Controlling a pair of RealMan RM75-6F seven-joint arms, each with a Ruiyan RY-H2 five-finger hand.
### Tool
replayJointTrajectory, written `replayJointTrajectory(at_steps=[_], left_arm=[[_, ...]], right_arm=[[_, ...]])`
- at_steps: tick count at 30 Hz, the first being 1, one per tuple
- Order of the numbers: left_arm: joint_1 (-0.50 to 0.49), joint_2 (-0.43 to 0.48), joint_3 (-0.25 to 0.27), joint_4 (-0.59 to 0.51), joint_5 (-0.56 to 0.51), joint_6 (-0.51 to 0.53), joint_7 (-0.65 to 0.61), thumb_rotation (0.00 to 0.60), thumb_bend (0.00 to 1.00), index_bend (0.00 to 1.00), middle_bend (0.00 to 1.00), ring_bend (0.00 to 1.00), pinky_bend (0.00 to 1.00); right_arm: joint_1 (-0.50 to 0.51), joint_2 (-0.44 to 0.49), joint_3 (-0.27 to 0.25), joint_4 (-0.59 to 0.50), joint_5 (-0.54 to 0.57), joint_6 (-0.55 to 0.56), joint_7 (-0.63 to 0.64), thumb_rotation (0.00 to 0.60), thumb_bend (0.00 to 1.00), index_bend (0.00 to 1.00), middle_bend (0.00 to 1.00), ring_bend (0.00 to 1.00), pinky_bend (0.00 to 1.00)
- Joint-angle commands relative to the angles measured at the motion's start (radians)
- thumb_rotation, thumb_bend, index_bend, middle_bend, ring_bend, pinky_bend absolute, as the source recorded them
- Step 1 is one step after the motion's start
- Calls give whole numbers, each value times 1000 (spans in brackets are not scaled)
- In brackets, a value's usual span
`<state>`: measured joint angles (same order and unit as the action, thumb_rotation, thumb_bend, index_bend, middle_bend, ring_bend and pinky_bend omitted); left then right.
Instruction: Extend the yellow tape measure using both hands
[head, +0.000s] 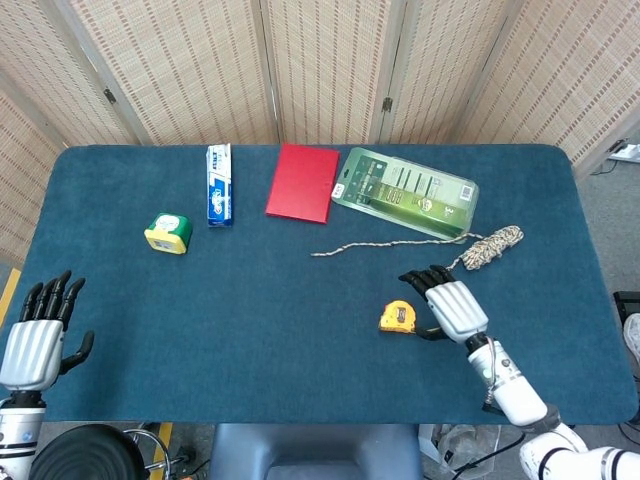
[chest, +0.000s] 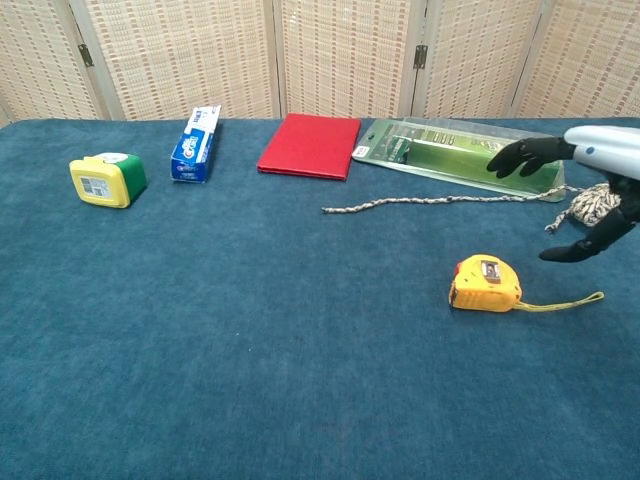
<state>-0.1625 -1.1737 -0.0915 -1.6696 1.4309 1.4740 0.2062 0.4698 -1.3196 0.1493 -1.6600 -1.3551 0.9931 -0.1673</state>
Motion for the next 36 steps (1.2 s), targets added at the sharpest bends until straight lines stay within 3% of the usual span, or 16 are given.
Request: replayJointTrajectory(at_steps=[1,17,36], left_arm=[[1,-1,0,2,-2,0,-1,600,449,89,0,0,0],[9,1,1,7,0,9,-9,600,449,92,0,0,0],[11,1,-1,14,-1,8,-14,600,448,106,0,0,0]], right_arm=[[28,-39,0,33,34,-37,-18,600,212,141,212,178,112],[110,-185,-23,174,106,-110,-68,600,211,125,207,175,117],[137,-239,-31,287,160,-112,-106,600,212,119,203,174,117]])
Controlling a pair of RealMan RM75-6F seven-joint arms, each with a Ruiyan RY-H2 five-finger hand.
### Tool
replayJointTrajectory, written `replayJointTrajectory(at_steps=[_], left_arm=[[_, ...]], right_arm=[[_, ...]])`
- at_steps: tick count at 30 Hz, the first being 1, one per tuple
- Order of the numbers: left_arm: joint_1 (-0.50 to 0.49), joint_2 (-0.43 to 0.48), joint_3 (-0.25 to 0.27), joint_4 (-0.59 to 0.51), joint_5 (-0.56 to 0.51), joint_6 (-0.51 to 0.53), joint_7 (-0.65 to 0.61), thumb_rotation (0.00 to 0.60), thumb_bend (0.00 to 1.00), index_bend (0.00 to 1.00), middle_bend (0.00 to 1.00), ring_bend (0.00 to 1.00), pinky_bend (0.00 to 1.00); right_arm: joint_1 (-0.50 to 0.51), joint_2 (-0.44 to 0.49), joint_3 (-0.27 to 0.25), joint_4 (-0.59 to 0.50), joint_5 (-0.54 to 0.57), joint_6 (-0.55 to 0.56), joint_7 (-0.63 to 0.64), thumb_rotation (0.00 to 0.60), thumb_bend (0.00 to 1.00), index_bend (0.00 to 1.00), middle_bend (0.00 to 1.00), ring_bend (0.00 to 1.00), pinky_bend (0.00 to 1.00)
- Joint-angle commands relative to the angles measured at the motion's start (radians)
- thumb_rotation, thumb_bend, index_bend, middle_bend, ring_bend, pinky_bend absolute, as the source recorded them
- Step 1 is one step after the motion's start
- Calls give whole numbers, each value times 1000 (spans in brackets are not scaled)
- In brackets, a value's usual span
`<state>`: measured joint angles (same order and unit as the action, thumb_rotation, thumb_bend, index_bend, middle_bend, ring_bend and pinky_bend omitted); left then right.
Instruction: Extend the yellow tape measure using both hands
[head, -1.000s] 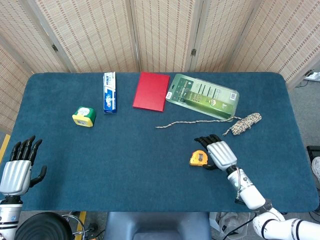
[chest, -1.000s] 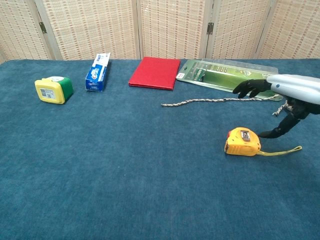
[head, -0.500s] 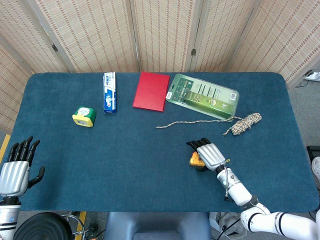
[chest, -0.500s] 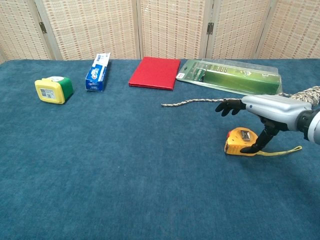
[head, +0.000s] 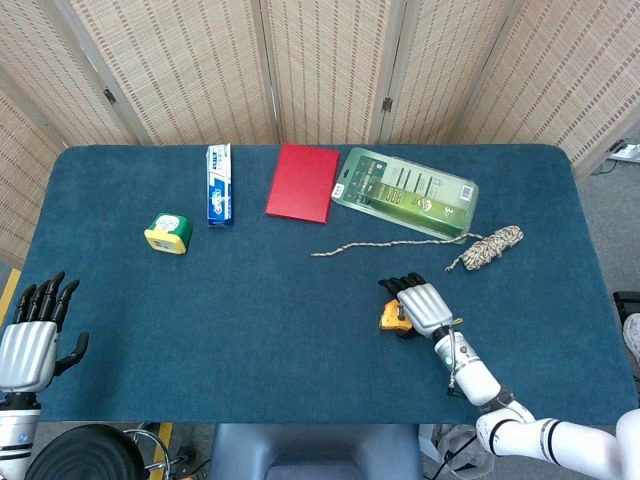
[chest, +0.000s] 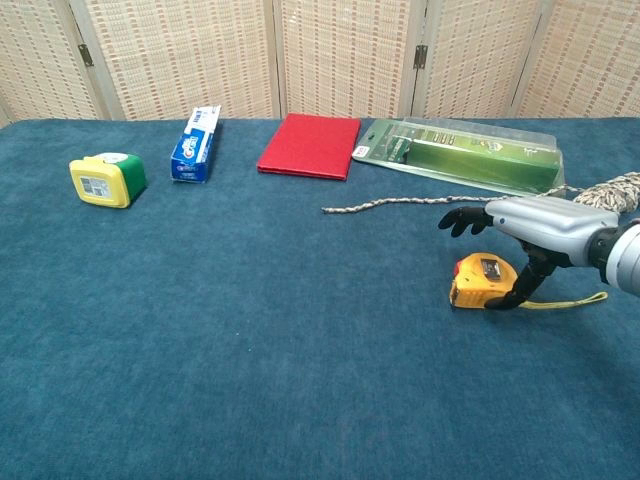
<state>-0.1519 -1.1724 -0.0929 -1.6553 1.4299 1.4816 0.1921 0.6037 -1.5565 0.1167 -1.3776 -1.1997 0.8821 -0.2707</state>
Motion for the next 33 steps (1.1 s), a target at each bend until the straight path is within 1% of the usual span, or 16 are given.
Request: replayJointTrajectory(at_steps=[1,7,12,20,28,33], left_arm=[[1,0,0,0,0,1,0,600,448,106,0,0,0],[4,-1,0,2,-3,2,-2,600,449,107,0,0,0],[3,-2,0,3,-3,-1,-1,600,449,106,0,0,0],[3,-3,-2,5,-6,-2,-3,600,449,106,0,0,0],[3,-6,-1,13,-8,-6,-6,600,448,106,0,0,0],[2,-8,-2,15,-5,-5,-8,600,449,105,0,0,0]], right_arm=[[4,-1,1,5,6,-2,-3,600,212,119,203,173,117],[8,1,-9,5,4,-4,-8,600,211,119,209,175,117],[11,-4,-16,7,4,-5,-13,600,211,174,251,204,118],[16,-9,-19,11,8,-3,-17,600,211,241,281,220,118],[12,-16,-25,20,18,2,-23,600,211,279,304,242,118],[11,-23,-19,24,15,19,-23,600,211,369,369,297,136]])
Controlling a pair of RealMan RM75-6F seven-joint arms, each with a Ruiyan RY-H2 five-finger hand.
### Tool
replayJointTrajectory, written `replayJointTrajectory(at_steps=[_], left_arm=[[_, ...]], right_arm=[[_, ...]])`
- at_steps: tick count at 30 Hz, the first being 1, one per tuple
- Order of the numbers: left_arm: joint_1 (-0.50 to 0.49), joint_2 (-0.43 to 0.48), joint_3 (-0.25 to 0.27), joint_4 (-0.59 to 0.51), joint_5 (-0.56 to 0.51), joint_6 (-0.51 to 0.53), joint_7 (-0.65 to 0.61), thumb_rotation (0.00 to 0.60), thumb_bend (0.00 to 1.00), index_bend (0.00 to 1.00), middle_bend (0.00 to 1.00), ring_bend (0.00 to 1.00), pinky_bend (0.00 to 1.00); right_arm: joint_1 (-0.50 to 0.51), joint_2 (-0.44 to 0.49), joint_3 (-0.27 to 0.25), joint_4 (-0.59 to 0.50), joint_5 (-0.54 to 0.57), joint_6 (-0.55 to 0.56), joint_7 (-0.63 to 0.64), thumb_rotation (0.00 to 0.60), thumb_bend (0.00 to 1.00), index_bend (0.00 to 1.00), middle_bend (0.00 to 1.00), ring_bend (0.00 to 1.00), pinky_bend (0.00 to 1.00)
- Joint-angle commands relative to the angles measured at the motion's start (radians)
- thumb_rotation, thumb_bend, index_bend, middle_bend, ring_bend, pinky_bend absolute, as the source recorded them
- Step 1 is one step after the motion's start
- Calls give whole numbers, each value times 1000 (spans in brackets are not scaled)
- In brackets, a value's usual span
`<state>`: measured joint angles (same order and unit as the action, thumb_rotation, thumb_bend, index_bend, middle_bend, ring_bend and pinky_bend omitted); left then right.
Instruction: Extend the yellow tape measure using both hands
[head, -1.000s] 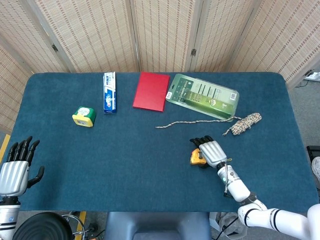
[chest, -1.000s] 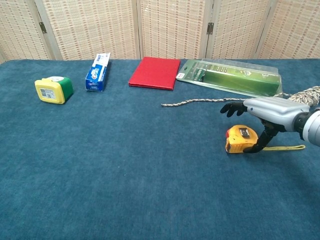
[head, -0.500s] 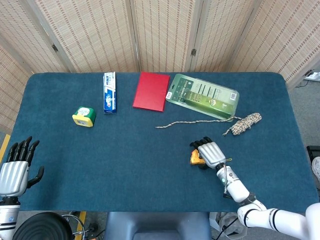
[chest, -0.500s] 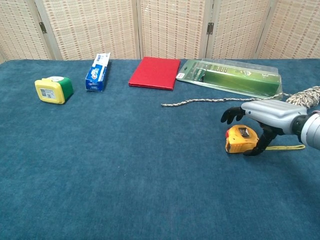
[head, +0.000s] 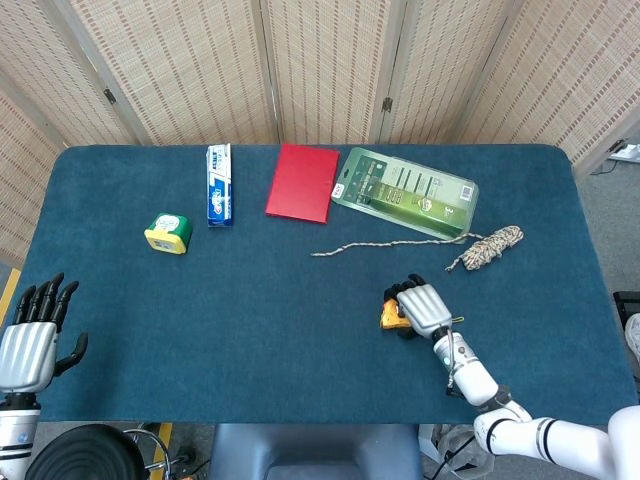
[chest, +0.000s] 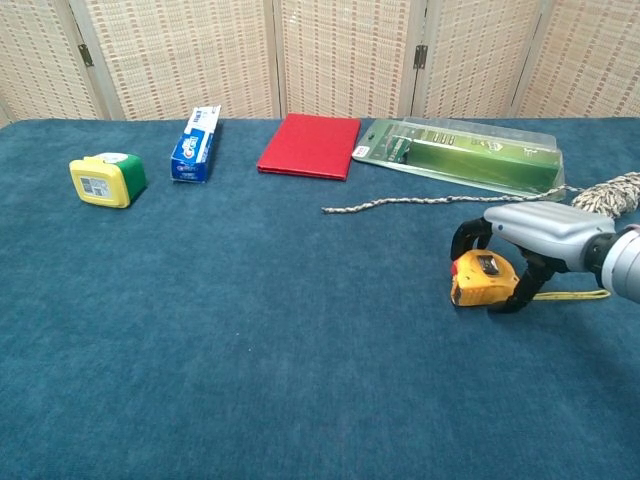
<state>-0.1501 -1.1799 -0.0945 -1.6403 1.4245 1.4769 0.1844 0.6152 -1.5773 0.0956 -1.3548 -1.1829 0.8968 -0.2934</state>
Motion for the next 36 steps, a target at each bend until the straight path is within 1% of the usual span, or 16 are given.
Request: replayJointTrajectory(at_steps=[1,6,11,15,20,23,28,30,34,36], left_arm=[[0,0,-1,0,0,0,-1,600,449,105,0,0,0],[-8,3,-6,-1,4,-3,1,600,449,109,0,0,0],[-37,9,-20,-15,22,-21,16,600,448,113,0,0,0],[-74,8,-47,-34,13,-53,17,600,449,125,0,0,0],[-127,-7,-88,-62,-22,-99,33,600,448,138,0,0,0],[-162,-2,-114,-105,-75,-149,65,600,449,137,0,0,0],[-224,-8,-166,-166,-187,-225,86,600,446,104,0,0,0],[-248,-19,-187,-179,-231,-248,88,600,432,89,0,0,0],[-294,-33,-215,-202,-326,-297,104,600,399,19,0,0,0],[-319,-39,-226,-207,-372,-320,118,600,391,1,0,0,0]], right_arm=[[0,-2,3,1,-1,6,-2,600,211,381,378,303,136],[11,9,6,-14,4,-8,-11,600,212,461,439,353,149],[36,32,31,-51,21,-31,-14,600,212,533,495,396,172],[70,75,64,-113,80,-87,-11,600,212,551,508,409,182],[117,113,105,-166,114,-113,-20,600,211,567,523,428,182],[151,135,126,-194,144,-142,-25,600,212,573,528,432,182],[222,166,157,-228,228,-192,-48,600,212,573,528,432,182],[251,168,165,-231,252,-197,-62,600,212,573,528,432,182],[303,160,175,-228,293,-205,-82,600,212,573,528,432,182],[329,150,179,-223,310,-203,-91,600,212,573,528,431,182]])
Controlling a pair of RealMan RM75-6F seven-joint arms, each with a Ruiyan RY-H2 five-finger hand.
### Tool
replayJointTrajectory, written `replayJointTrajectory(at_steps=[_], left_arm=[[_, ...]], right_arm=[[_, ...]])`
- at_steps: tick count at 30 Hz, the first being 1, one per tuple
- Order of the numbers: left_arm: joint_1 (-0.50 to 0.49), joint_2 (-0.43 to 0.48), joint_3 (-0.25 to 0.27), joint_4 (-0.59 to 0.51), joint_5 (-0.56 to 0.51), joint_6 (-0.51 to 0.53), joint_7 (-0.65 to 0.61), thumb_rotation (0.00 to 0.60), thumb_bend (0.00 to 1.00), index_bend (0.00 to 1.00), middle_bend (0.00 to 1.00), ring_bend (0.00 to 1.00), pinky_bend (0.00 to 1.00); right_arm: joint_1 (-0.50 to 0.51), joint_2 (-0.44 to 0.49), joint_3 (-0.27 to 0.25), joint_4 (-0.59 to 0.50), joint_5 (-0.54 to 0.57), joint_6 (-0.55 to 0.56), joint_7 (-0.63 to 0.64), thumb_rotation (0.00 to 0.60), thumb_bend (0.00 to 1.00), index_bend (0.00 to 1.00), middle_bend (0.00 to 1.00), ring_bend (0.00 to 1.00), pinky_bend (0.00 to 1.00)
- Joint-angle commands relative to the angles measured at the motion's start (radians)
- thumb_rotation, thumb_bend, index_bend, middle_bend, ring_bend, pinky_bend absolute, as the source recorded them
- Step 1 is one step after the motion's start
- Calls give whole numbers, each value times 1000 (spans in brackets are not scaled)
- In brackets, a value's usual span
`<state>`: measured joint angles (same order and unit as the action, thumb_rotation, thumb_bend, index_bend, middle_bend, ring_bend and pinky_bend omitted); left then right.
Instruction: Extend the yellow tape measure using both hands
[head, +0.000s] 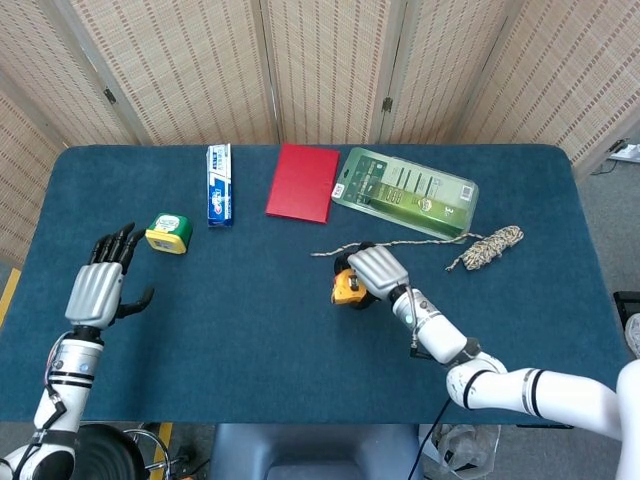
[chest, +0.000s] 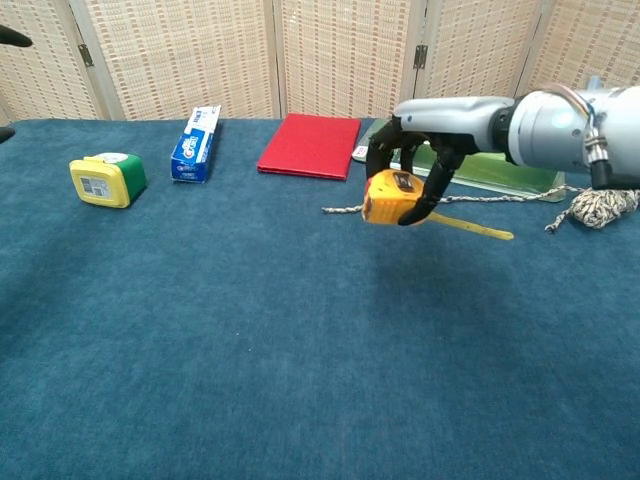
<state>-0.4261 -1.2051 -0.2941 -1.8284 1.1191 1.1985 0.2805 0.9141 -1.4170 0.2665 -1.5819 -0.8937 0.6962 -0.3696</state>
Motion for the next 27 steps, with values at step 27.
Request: replayJointTrajectory(at_steps=[27], left_arm=[[-317,-170,-98,-7,-531,-83,146,600,380,0,0,0,0]], right_arm=[[278,-158,52,113,296,90,-85,600,212,575,528,429,182]])
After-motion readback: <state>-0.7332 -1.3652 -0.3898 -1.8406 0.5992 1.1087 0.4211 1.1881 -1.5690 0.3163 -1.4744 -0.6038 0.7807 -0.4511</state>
